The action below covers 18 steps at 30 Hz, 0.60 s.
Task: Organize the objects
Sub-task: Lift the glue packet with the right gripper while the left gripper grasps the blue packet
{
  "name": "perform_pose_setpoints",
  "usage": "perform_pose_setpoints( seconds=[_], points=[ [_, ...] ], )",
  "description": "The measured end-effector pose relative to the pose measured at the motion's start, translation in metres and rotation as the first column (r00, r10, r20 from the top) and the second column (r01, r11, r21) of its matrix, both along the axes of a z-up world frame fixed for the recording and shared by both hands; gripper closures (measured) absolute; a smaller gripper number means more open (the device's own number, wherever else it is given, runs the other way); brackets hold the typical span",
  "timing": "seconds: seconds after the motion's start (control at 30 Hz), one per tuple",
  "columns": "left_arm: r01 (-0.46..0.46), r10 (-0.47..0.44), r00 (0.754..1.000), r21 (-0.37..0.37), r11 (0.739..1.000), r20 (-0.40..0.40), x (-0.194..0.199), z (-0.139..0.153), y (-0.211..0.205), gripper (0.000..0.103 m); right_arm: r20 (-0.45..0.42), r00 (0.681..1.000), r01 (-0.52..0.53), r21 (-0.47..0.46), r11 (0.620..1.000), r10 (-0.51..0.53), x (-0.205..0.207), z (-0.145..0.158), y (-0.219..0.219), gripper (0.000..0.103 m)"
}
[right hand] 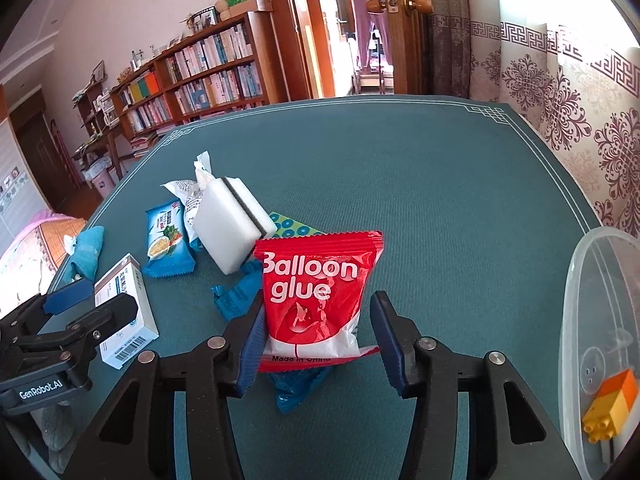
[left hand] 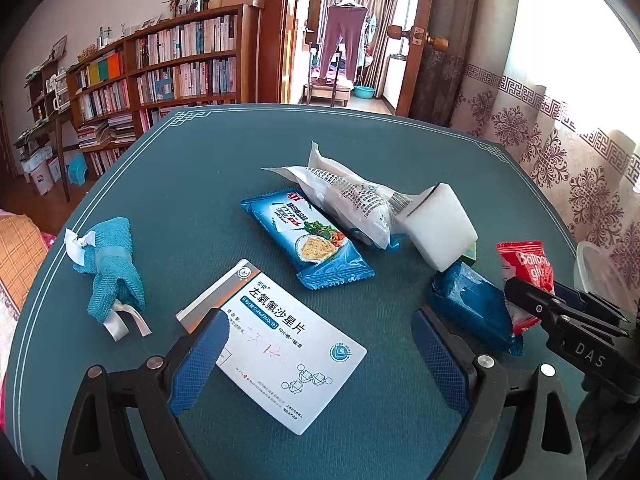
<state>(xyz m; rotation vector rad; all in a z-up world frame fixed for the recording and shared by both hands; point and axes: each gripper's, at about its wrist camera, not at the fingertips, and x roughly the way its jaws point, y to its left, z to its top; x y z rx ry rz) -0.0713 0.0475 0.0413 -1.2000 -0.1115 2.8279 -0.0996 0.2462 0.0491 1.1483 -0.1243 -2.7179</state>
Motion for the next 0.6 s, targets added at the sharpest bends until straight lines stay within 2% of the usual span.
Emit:
perform_pose_setpoints(
  seconds=[0.2, 0.33, 0.6],
  points=[
    [0.006, -0.006, 1.000, -0.012, 1.000, 0.008, 0.002, -0.001, 0.008, 0.008, 0.011, 0.999, 0.046, -0.018, 0.999, -0.046, 0.011, -0.002, 0.021, 0.052],
    [0.024, -0.023, 1.000, -0.020, 1.000, 0.010, 0.004, 0.000, 0.016, 0.008, -0.005, 0.999, 0.049, 0.005, 0.999, -0.049, 0.018, 0.001, 0.026, 0.052],
    [0.039, -0.039, 0.999, -0.040, 0.998, 0.004, 0.009, 0.003, 0.029, 0.008, 0.004, 0.997, 0.075, 0.033, 0.997, -0.075, 0.001, -0.002, 0.033, 0.052]
  ],
)
